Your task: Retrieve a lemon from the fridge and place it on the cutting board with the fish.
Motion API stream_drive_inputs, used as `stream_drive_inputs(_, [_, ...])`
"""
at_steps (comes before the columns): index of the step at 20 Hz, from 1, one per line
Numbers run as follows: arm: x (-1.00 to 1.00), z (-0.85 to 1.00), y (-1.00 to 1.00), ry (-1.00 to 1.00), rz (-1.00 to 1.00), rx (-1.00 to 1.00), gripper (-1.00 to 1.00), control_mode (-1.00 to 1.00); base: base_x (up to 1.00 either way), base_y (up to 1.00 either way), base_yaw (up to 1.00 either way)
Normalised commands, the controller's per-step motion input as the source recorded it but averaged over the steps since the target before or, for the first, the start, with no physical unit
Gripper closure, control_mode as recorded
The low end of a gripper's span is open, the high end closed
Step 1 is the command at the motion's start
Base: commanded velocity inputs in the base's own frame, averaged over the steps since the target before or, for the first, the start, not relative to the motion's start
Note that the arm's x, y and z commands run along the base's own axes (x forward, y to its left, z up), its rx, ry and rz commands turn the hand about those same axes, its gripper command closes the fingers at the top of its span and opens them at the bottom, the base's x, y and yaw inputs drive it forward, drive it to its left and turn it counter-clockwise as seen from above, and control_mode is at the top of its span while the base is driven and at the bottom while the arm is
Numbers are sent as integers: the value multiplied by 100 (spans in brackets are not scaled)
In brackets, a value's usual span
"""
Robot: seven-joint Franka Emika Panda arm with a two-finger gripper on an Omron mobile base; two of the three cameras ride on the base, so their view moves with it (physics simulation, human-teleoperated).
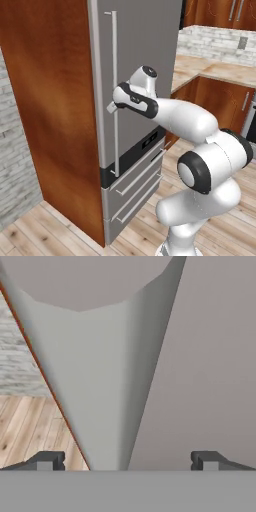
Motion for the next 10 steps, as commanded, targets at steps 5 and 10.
stream_drive_inputs(5, [30,-24,23,-1,0,0,-100,-100,0,0,0])
stream_drive_inputs(10, [18,-17,31,0,0,3,-100,-100,0,0,0])
